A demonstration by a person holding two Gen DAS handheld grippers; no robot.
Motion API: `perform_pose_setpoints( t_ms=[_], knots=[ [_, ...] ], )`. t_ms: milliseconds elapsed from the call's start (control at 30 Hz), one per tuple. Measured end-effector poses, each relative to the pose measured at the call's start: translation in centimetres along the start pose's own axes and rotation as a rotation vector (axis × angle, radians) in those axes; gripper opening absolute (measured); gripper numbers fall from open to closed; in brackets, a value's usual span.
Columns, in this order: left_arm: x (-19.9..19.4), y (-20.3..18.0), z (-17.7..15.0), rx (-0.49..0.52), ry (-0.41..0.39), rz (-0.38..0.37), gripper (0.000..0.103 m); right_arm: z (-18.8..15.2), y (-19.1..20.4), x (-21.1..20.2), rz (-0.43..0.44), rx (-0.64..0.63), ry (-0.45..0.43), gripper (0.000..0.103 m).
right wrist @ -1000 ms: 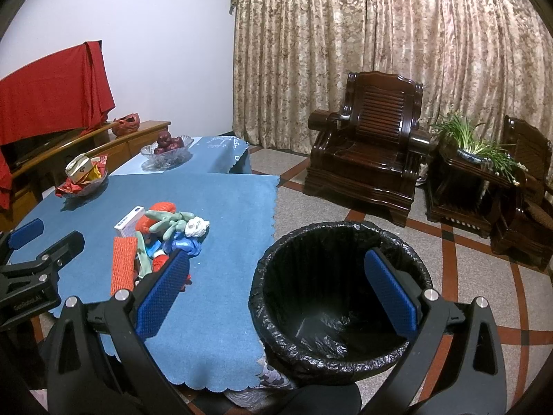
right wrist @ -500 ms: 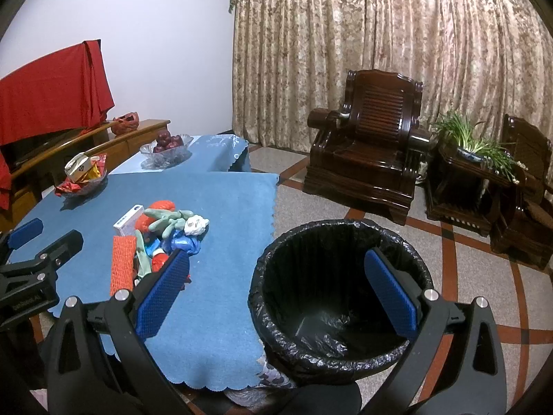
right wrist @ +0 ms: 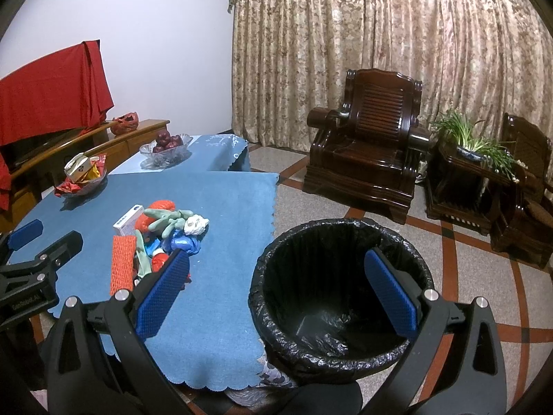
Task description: Collect trash
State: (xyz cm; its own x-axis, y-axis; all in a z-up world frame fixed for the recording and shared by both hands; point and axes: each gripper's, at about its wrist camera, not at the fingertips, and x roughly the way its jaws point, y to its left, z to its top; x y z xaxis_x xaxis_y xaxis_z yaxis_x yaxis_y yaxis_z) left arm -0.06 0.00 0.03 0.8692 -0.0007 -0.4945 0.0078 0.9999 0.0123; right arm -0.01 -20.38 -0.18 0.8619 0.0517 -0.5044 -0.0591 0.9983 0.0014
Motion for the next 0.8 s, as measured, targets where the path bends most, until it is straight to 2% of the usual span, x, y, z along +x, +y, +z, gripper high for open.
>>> perform_pose_setpoints(
  t_ms=[667, 800],
  knots=[
    [0.0, 0.0, 0.0, -0.004, 0.004, -0.001, 0.097, -0.5, -0.3, 0.7, 0.008, 0.003, 0.002, 0.098],
    [0.5, 0.2, -0.2, -0.012, 0.006, -0.002, 0.097, -1.0, 1.0, 1.8, 0.017, 0.002, 0.006, 0.098]
  ],
)
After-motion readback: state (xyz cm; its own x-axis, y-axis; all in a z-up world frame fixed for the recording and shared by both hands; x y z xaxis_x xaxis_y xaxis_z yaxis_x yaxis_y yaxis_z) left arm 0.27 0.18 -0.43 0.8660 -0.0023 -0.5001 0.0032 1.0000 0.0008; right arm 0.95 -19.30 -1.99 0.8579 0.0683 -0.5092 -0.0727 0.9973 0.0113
